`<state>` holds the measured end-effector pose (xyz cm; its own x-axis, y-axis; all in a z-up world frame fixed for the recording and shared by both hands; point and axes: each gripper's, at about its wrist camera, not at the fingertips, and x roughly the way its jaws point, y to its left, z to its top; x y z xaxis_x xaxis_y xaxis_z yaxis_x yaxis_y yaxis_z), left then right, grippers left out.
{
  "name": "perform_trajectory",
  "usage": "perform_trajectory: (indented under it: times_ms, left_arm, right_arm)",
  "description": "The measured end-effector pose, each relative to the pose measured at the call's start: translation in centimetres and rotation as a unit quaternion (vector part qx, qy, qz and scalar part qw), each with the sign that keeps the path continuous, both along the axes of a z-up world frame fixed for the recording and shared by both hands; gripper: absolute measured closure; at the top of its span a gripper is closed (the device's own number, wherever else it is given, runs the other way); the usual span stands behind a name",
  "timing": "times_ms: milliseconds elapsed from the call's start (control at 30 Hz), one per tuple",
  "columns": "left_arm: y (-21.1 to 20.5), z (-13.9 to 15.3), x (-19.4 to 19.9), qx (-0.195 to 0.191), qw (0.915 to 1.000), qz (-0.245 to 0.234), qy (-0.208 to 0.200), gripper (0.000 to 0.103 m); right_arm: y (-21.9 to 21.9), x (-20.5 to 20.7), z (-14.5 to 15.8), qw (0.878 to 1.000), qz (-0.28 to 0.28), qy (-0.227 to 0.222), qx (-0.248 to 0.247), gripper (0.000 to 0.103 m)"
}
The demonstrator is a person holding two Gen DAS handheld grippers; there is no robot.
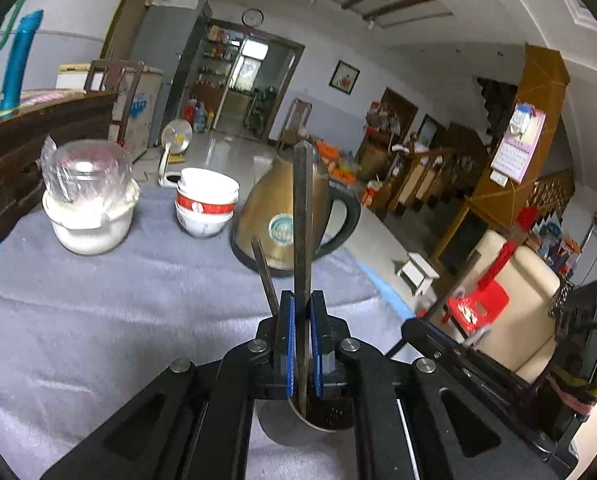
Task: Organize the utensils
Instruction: 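Open the left tool into the cup while the right tool releases its chopstick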
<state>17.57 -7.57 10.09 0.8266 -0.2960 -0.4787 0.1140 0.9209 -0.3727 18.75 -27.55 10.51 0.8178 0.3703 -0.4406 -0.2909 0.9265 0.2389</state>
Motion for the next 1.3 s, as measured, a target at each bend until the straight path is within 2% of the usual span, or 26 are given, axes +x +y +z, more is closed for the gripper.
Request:
perform_trajectory:
  times_ms: [167, 233, 300, 333, 367, 400, 433, 467, 533, 600, 700, 800, 933, 1100, 1167, 1300]
  left_arm:
    - [-0.4, -1.0, 0.7, 0.005, 0.9995, -0.009, 0.029, 0.095]
    - [-0.4, -0.8, 0.5, 0.008, 0.9994, -0.008, 0.034, 0.089]
    - [0.1, -0.3, 0.1, 0.005, 0.9995, 0.001, 0.032, 0.056]
    - [0.4, 0.1, -0.4, 0.0, 0.9997, 0.008, 0.024, 0.051]
    - [0.7, 0.4, -0.6, -0.003, 0.9998, 0.013, 0.017, 0.05]
    - [1.2, 1.0, -1.3, -0.005, 0.9998, 0.018, 0.009, 0.05]
    - [1.5, 1.3, -1.7, -0.008, 0.9998, 0.019, 0.006, 0.05]
    - [2.0, 1.6, -2.1, -0.011, 0.9997, 0.021, 0.003, 0.048]
    - [3.2, 2.3, -3.5, -0.014, 0.9993, 0.032, -0.01, 0.044]
    - [4.5, 2.6, -5.0, -0.013, 0.9984, 0.051, -0.019, 0.033]
    - [6.6, 2.4, -7.2, 0.0, 0.997, 0.074, -0.02, 0.028]
    - [8.3, 0.6, -9.2, 0.022, 0.9953, 0.094, -0.001, 0.026]
    - [10.2, -3.2, -11.1, 0.048, 0.9907, 0.12, 0.043, 0.026]
    - [11.6, -8.7, -11.9, 0.062, 0.9796, 0.134, 0.136, 0.026]
    - [11.9, -9.9, -12.1, 0.068, 0.9765, 0.137, 0.152, 0.026]
    - [11.7, -11.2, -13.0, 0.072, 0.9737, 0.13, 0.172, 0.026]
  right_arm:
    - [0.3, 1.6, -0.9, 0.999, 0.01, 0.033, -0.003, 0.095]
    - [0.3, 1.9, -1.1, 0.999, 0.01, 0.041, -0.003, 0.094]
    - [0.3, 1.8, -0.8, 0.999, 0.007, 0.043, -0.003, 0.092]
    - [0.2, 1.7, -0.5, 0.999, 0.001, 0.04, -0.006, 0.085]
    - [0.0, 1.5, -0.2, 0.999, -0.006, 0.036, -0.008, 0.07]
    - [-0.2, 1.3, 0.1, 0.999, -0.01, 0.031, -0.006, 0.059]
    - [-0.6, 0.9, 0.5, 1.0, -0.017, 0.025, -0.003, 0.037]
    - [-0.9, 0.3, 0.9, 1.0, -0.026, 0.013, 0.0, 0.033]
    - [-1.5, -0.8, 1.8, 0.999, -0.038, -0.004, -0.002, 0.033]
    - [-2.2, -2.4, 2.6, 0.999, -0.048, -0.018, 0.006, 0.033]
    - [-3.1, -4.8, 3.3, 0.997, -0.063, -0.034, 0.018, 0.033]
    - [-3.7, -7.1, 2.6, 0.997, -0.065, -0.027, 0.036, 0.028]
    - [-2.5, -9.4, -1.0, 0.999, -0.032, 0.025, 0.03, 0.028]
    - [-0.2, -10.0, -7.0, 0.991, 0.012, 0.133, 0.009, 0.028]
    - [0.9, -10.0, -9.0, 0.984, 0.034, 0.173, 0.007, 0.028]
    - [1.8, -10.0, -11.2, 0.975, 0.052, 0.216, 0.021, 0.028]
